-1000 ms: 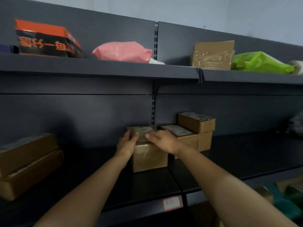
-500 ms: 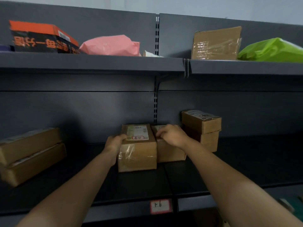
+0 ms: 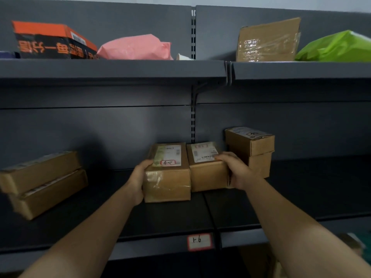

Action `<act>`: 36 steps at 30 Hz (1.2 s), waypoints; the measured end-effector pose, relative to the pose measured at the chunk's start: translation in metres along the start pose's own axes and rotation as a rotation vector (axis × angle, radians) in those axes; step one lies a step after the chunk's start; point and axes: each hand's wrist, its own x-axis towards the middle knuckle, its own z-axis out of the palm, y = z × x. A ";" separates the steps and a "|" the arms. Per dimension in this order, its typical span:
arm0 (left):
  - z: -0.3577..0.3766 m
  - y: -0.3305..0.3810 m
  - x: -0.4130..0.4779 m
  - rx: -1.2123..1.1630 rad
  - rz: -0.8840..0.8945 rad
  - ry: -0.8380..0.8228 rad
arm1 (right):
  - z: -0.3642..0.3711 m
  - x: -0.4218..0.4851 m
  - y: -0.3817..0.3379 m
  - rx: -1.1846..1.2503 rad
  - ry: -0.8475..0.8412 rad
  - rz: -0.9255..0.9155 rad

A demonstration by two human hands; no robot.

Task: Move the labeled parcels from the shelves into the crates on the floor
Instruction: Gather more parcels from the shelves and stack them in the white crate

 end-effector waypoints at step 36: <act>0.105 -0.157 -0.213 0.143 -0.002 -0.963 | -0.150 -0.428 0.131 0.104 0.723 0.017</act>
